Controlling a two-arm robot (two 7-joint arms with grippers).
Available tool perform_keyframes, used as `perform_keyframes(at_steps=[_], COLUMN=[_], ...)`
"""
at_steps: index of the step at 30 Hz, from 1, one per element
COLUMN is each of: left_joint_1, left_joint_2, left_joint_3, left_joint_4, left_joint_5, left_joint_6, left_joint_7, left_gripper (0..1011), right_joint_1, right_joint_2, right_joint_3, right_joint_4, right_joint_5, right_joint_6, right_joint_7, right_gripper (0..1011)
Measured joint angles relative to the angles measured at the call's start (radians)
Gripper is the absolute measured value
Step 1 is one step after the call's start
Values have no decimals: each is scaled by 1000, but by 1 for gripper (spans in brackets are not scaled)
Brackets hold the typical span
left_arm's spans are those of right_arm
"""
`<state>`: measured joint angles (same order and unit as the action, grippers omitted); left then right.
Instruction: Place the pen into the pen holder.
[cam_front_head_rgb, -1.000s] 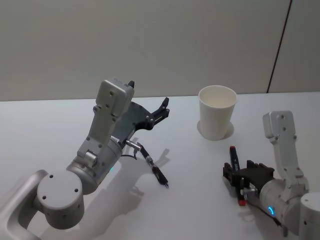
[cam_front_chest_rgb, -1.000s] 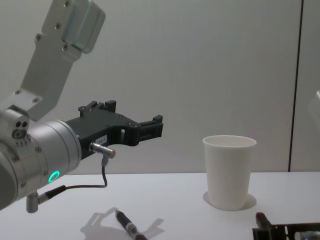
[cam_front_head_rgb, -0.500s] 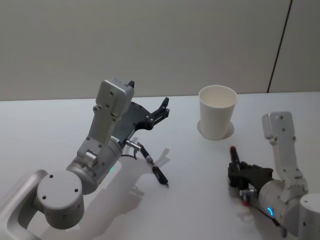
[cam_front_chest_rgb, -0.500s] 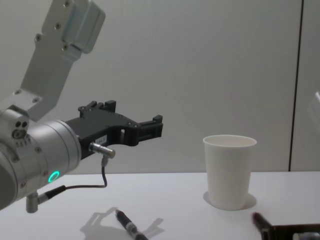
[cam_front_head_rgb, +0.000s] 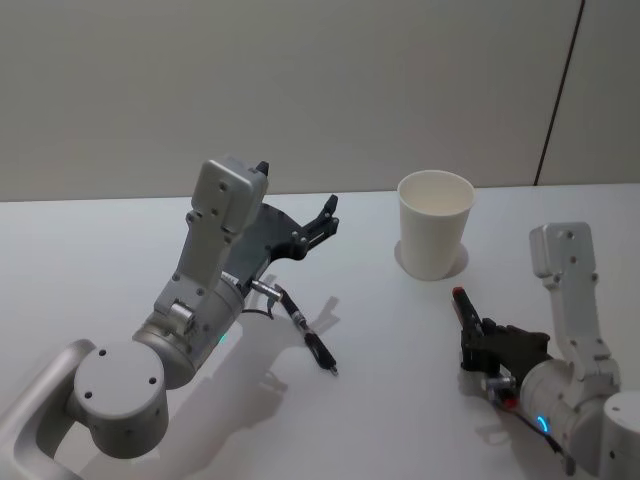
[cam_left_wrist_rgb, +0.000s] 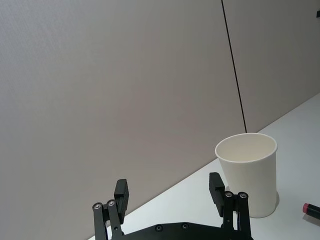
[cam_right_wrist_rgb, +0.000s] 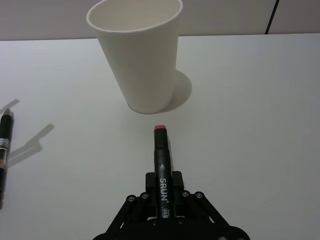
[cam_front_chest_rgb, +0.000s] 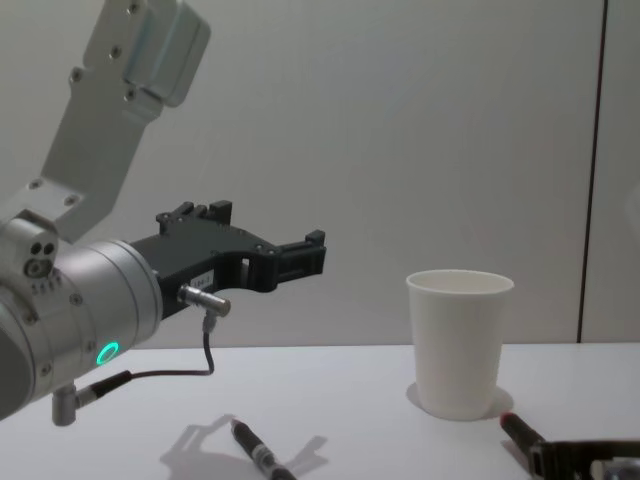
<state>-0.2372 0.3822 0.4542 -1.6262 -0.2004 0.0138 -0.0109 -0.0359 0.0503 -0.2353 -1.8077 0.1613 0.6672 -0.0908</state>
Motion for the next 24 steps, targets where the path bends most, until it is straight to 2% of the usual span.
perform_keyframes(at_steps=[7,19,24], left_joint_1=[0,0,0], left_joint_2=[0,0,0], left_joint_3=[0,0,0], left_joint_4=[0,0,0], left_joint_5=[0,0,0], left_joint_6=[0,0,0], left_joint_7=[0,0,0], left_gripper=[1001,1001,1001], right_joint_1=[-15,-74,-96], right_joint_2=[14,78,106], right_joint_3=[-1,-1,-2], right_joint_4=[-11,-62,-82], right_joint_5=[-21,-68,-98], right_joint_6=[-24,-82,-129], right_joint_7=[31,113,151], right_gripper=[179,179,179])
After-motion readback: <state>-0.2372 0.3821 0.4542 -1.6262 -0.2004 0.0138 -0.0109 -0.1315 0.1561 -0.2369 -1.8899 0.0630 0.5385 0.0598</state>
